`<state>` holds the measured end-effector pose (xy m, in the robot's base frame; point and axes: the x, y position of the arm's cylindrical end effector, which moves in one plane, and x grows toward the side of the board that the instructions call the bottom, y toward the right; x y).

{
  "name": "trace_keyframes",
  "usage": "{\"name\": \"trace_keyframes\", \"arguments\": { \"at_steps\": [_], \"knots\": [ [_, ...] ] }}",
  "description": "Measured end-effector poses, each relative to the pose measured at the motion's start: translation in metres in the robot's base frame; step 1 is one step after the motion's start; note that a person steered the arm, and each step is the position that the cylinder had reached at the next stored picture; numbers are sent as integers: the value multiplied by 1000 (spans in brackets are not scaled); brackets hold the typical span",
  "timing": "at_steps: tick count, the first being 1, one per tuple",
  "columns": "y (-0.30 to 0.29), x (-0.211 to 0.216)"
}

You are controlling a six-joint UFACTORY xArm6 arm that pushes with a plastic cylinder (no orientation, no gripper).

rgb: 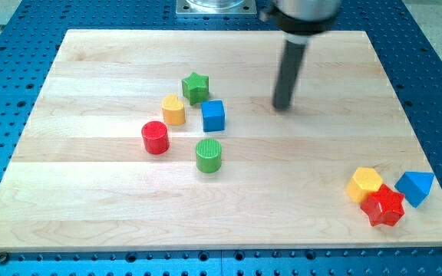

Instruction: Slide the green star to the top right side of the blue cube

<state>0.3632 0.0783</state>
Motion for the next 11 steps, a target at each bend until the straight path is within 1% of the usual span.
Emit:
{"name": "trace_keyframes", "arguments": {
  "at_steps": [1,2,4,6,7,8,9,10,11],
  "knots": [
    [-80,-41],
    [-144,-31],
    [-173,-24],
    [-95,14],
    [-61,24],
    [-31,11],
    [-28,10],
    [-52,6],
    [-94,10]
  ]
}}
